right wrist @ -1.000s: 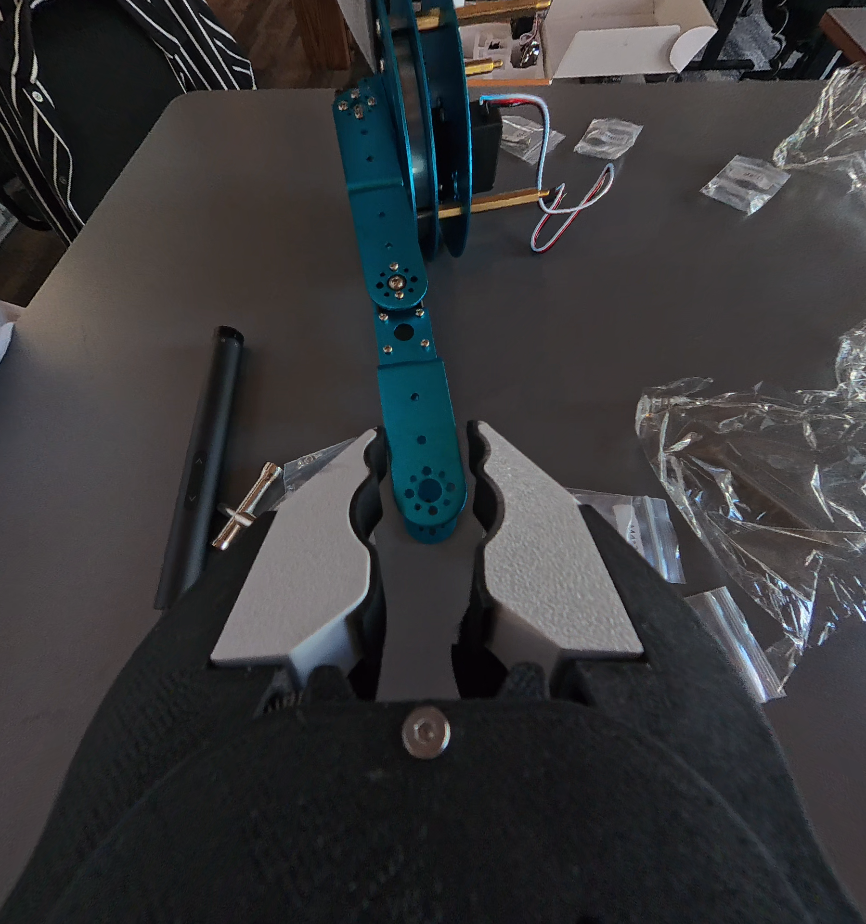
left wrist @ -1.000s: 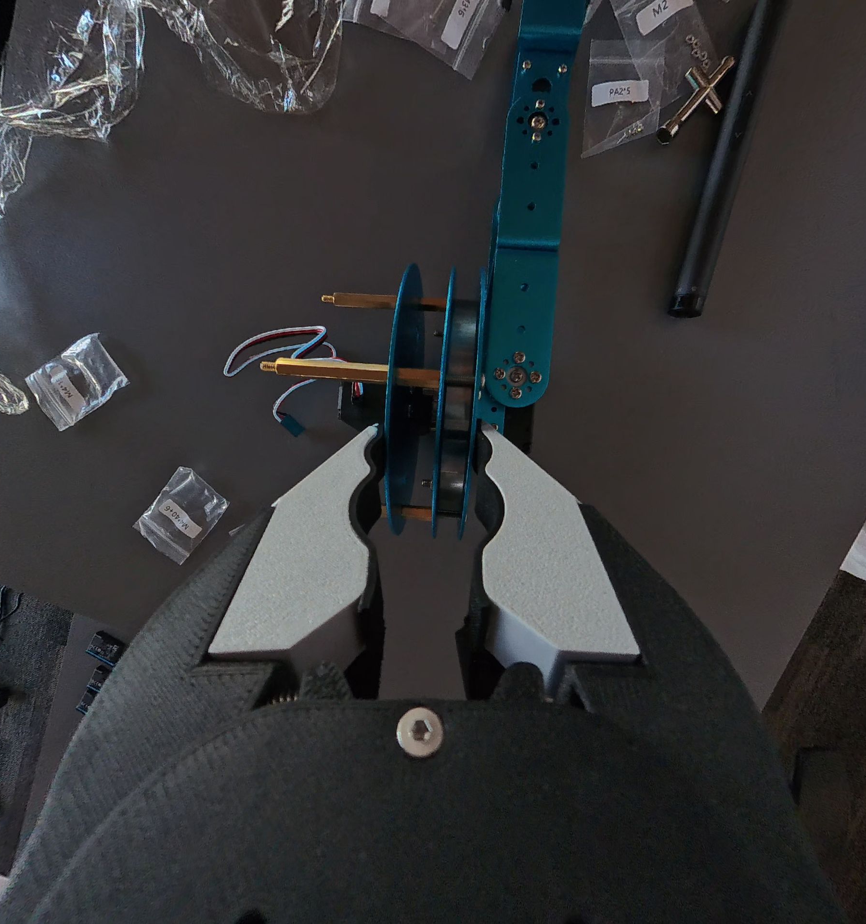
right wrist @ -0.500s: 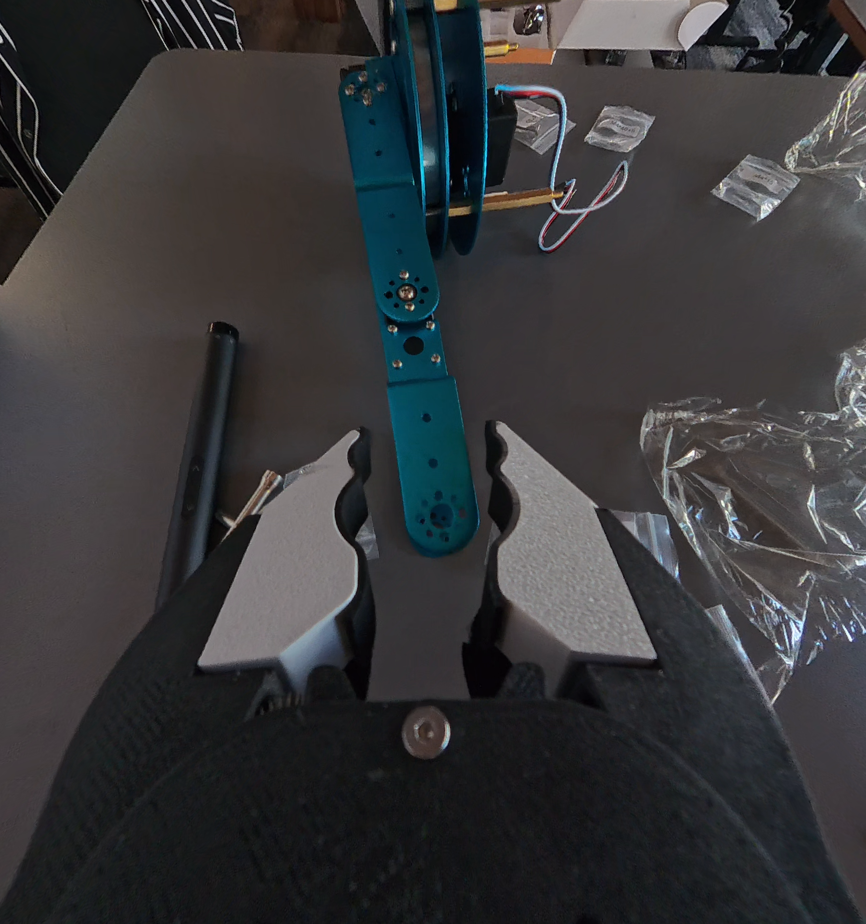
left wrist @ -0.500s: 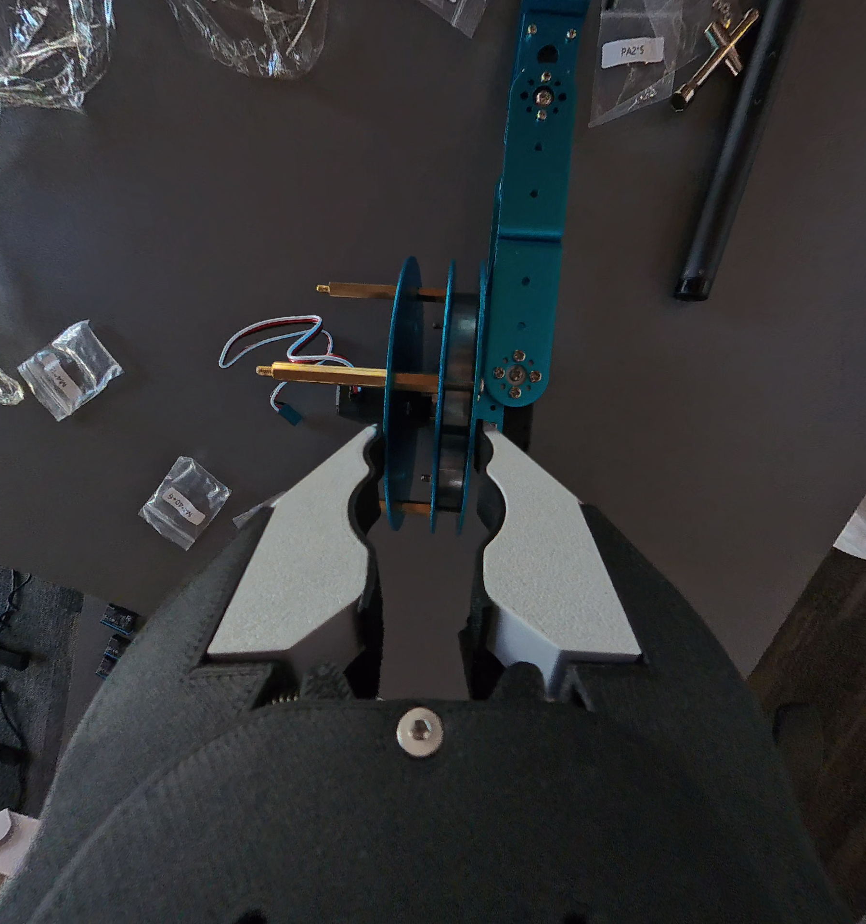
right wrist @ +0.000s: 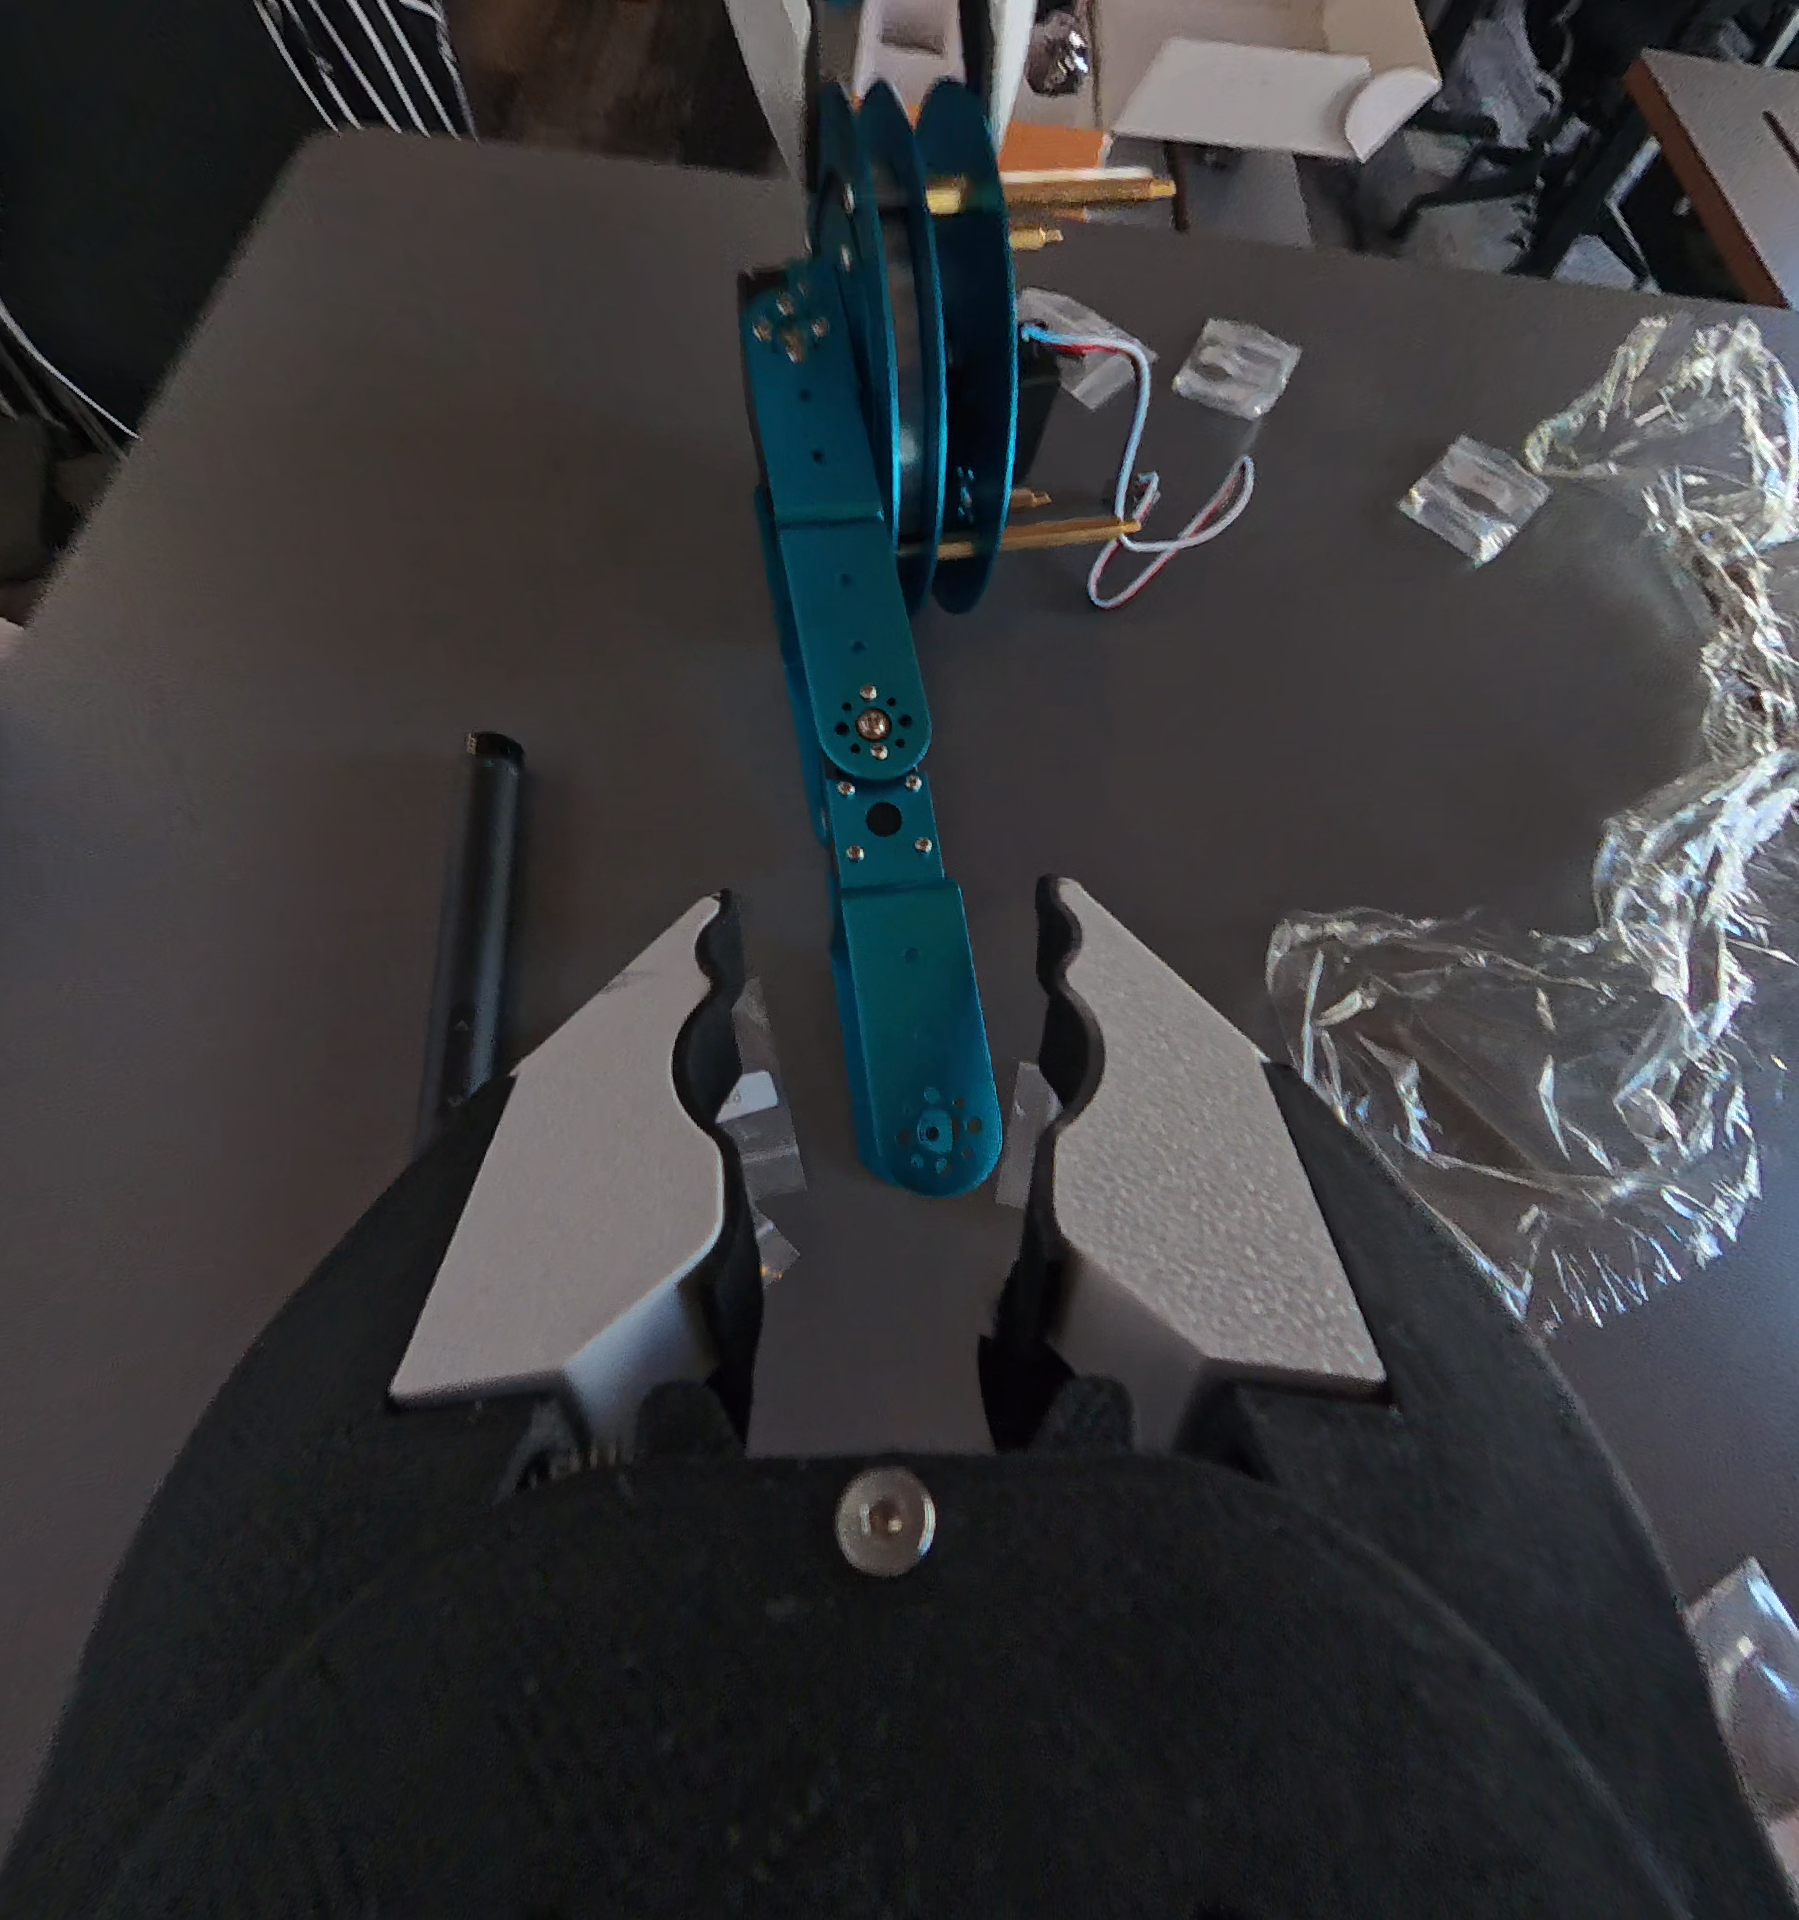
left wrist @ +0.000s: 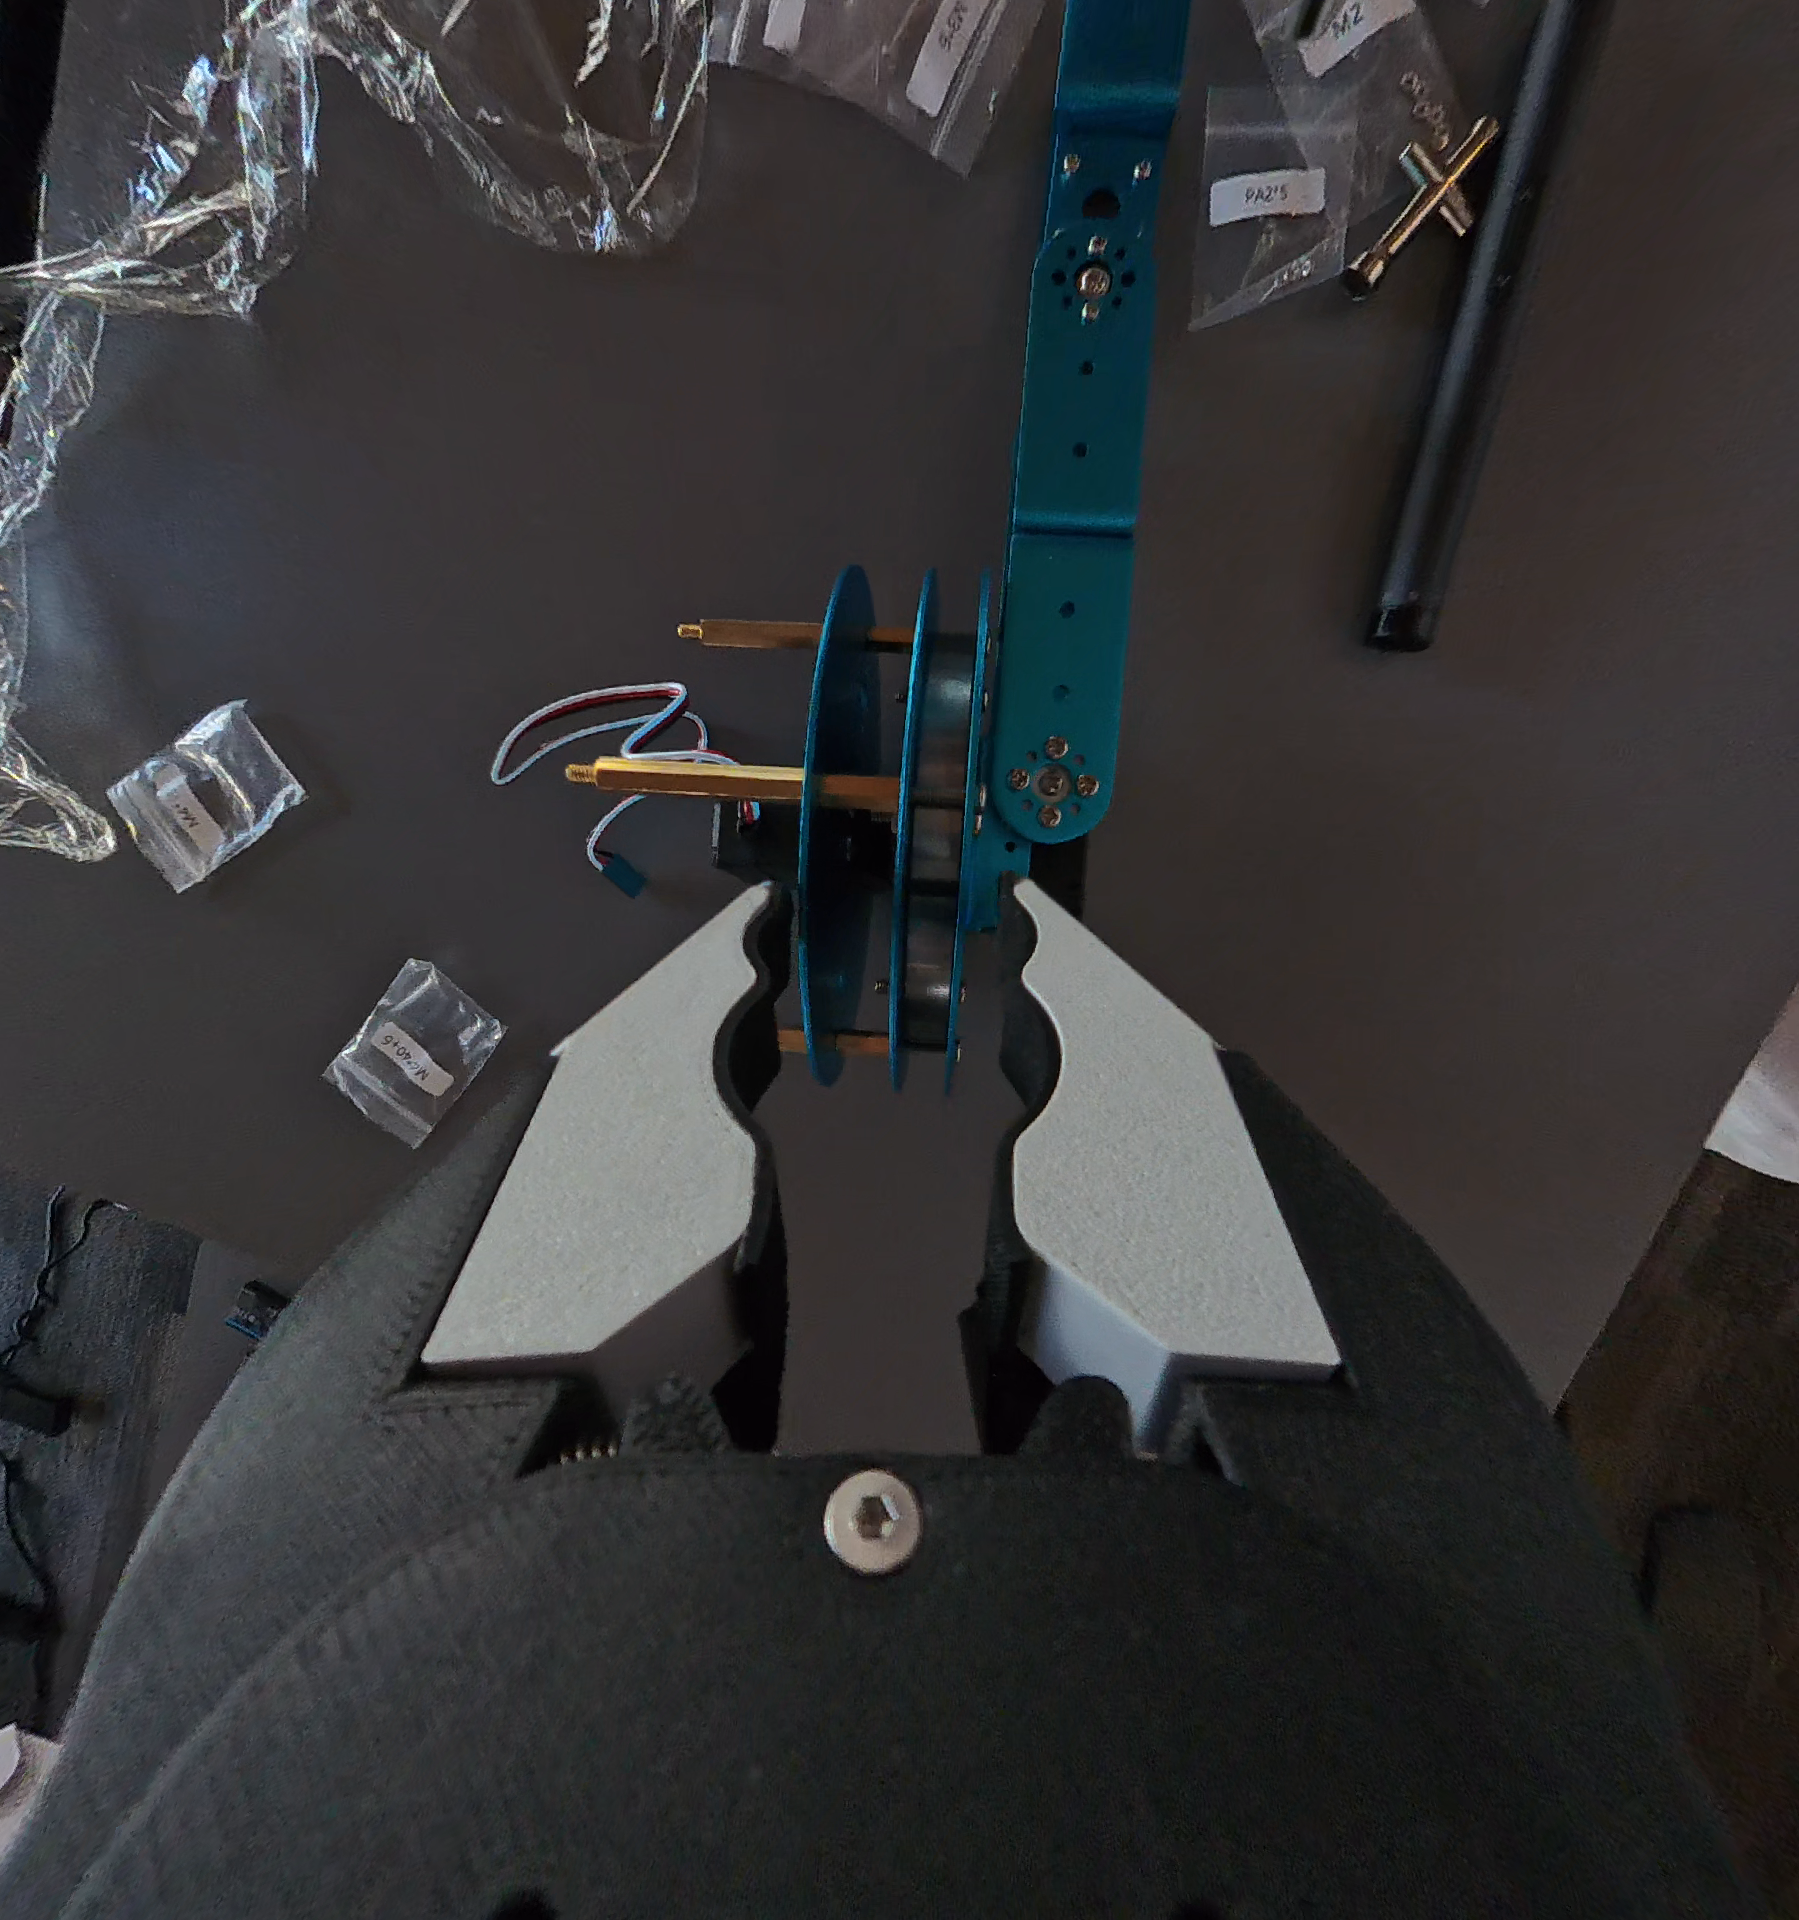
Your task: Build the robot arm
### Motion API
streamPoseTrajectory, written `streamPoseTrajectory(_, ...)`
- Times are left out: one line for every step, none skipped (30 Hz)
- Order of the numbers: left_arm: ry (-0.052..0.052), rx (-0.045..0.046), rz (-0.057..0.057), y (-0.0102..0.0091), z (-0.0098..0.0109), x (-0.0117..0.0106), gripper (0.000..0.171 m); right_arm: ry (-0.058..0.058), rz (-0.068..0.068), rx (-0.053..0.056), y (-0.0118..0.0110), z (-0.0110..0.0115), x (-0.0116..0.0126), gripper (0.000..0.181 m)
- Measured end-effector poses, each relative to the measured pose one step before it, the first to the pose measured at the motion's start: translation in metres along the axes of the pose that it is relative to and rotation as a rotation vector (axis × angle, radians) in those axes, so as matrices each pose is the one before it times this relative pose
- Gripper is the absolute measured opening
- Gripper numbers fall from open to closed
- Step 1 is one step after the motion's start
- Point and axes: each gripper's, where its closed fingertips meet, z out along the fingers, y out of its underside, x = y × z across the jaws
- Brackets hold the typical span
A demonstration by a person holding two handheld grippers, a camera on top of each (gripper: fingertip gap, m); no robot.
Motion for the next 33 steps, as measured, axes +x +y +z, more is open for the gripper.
streamPoseTrajectory(0.0128,0.00752,-0.0059,-0.00184,-0.00045,0.00085,0.041,-0.0207,0.0100,0.0104,-0.00279,0.00054,-0.00038,0.057)
streamPoseTrajectory(0.0154,-0.00248,-0.0066,-0.00062,0.00091,0.00102,0.042,-0.0175,0.0125,0.0018,-0.00267,0.00232,0.00010,0.057)
streamPoseTrajectory(0.0058,-0.00817,-0.0027,0.00037,0.00204,-0.00032,0.044,-0.0190,0.0077,-0.0092,-0.00179,0.00340,-0.00085,0.057)
streamPoseTrajectory(-0.0006,-0.00820,0.0022,0.00061,0.00256,-0.00118,0.045,-0.0066,-0.0011,-0.0227,-0.00045,0.00409,0.00009,0.057)
streamPoseTrajectory(0.0040,-0.00272,0.0029,0.00002,0.00272,-0.00005,0.044,0.0035,-0.0093,-0.0307,0.00056,0.00416,0.00073,0.057)
streamPoseTrajectory(0.0107,-0.00020,0.0008,-0.00031,0.00286,0.00124,0.043,-0.0017,-0.0117,-0.0320,0.00069,0.00469,-0.00101,0.057)
streamPoseTrajectory(0.0098,-0.00398,0.0011,0.00042,0.00282,0.00137,0.042,-0.0050,-0.0082,-0.0277,0.00037,0.00489,-0.00193,0.057)
streamPoseTrajectory(0.0001,-0.00927,0.0042,0.00124,0.00284,0.00019,0.041,0.0013,-0.0060,-0.0281,0.00111,0.00499,-0.00070,0.057)
streamPoseTrajectory(-0.0092,-0.01128,0.0070,0.00176,0.00277,-0.00096,0.039,0.0065,-0.0052,-0.0278,0.00190,0.00487,0.00037,0.056)
streamPoseTrajectory(-0.0119,-0.00395,0.0073,0.00098,0.00219,-0.00111,0.037,0.0044,-0.0015,-0.0222,0.00172,0.00460,0.00031,0.055)
streamPoseTrajectory(-0.0074,0.01020,0.0037,-0.00085,0.00033,-0.00067,0.034,-0.0009,0.0035,-0.0155,0.00084,0.00422,-0.00044,0.052)
streamPoseTrajectory(-0.0015,0.00792,0.0004,0.00001,-0.00003,-0.00003,0.034,-0.0060,0.0043,-0.0077,-0.00023,0.00367,-0.00153,0.048)
streamPoseTrajectory(-0.0020,0.01056,0.0003,0.00012,-0.00029,0.00008,0.034,-0.0044,-0.0005,-0.0023,-0.00115,0.00278,-0.00167,0.044)
streamPoseTrajectory(-0.0040,0.01256,0.0036,0.00014,-0.00024,0.00020,0.033,0.0168,-0.0078,-0.0045,-0.00095,0.00196,0.00123,0.041)
streamPoseTrajectory(-0.0055,0.01466,0.0047,0.00010,-0.00030,0.00055,0.033,0.0332,-0.0166,-0.0126,0.00012,0.00082,0.00356,0.032)
streamPoseTrajectory(-0.0072,0.01424,0.0036,0.00026,-0.00058,0.00085,0.033,0.0326,-0.0171,-0.0119,-0.00016,0.00033,0.00322,0.025)
streamPoseTrajectory(-0.0106,0.01166,0.0039,0.00069,-0.00068,0.00095,0.033,0.0144,-0.0145,-0.0095,-0.00102,0.00041,0.00001,0.025)
streamPoseTrajectory(-0.0141,0.01096,0.0039,0.00114,-0.00093,0.00104,0.033,0.0207,-0.0153,-0.0098,-0.00128,0.00050,0.00021,0.025)
streamPoseTrajectory(-0.0164,0.01205,0.0012,0.00130,-0.00113,0.00109,0.033,0.0235,-0.0222,-0.0084,-0.00144,0.00083,-0.00032,0.025)
streamPoseTrajectory(-0.0206,0.01216,0.0020,0.00151,-0.00141,0.00156,0.033,0.0216,-0.0286,-0.0057,-0.00182,0.00106,-0.00149,0.025)
streamPoseTrajectory(-0.0255,0.01301,0.0074,0.00189,-0.00173,0.00215,0.033,0.0231,-0.0305,-0.0034,-0.00207,0.00105,-0.00168,0.025)
streamPoseTrajectory(-0.0298,0.01314,0.0134,0.00207,-0.00196,0.00268,0.033,0.0233,-0.0305,-0.0021,-0.00218,0.00113,-0.00163,0.025)
streamPoseTrajectory(-0.0352,0.01071,0.0132,0.00236,-0.00214,0.00289,0.033,0.0225,-0.0290,-0.0016,-0.00255,0.00119,-0.00152,0.024)
streamPoseTrajectory(-0.0379,0.00894,0.0111,0.00261,-0.00226,0.00314,0.033,0.0249,-0.0304,-0.0017,-0.00234,0.00104,-0.00118,0.024)
streamPoseTrajectory(-0.0404,0.00784,0.0136,0.00251,-0.00220,0.00334,0.033,0.0264,-0.0345,0.0003,-0.00242,0.00108,-0.00114,0.024)
streamPoseTrajectory(-0.0432,0.00413,0.0131,0.00255,-0.00227,0.00342,0.033,0.0256,-0.0368,0.0016,-0.00229,0.00121,-0.00132,0.024)
streamPoseTrajectory(-0.0432,-0.00215,0.0132,0.00282,-0.00227,0.00373,0.033,0.0255,-0.0337,0.0008,-0.00220,0.00134,-0.00134,0.024)
streamPoseTrajectory(-0.0411,-0.00404,0.0182,0.00272,-0.00211,0.00392,0.033,0.0234,-0.0290,-0.0014,-0.00184,0.00160,-0.00180,0.024)
streamPoseTrajectory(-0.0426,-0.00218,0.0135,0.00233,-0.00185,0.00319,0.033,0.0242,-0.0309,-0.0061,-0.00130,0.00176,-0.00209,0.024)
streamPoseTrajectory(-0.0424,-0.00295,0.0143,0.00206,-0.00141,0.00339,0.033,0.0328,-0.0379,-0.0094,-0.00064,0.00176,-0.00132,0.024)
streamPoseTrajectory(-0.0416,-0.00202,0.0194,0.00154,-0.00106,0.00368,0.033,0.0351,-0.0424,-0.0083,-0.00042,0.00162,-0.00135,0.024)
streamPoseTrajectory(-0.0366,0.00320,0.0176,0.00103,-0.00083,0.00379,0.033,0.0311,-0.0413,-0.0075,0.00000,0.00139,-0.00181,0.024)
streamPoseTrajectory(-0.0326,0.00243,0.0144,0.00112,-0.00049,0.00339,0.033,0.0267,-0.0323,-0.0046,-0.00018,0.00101,-0.00173,0.024)
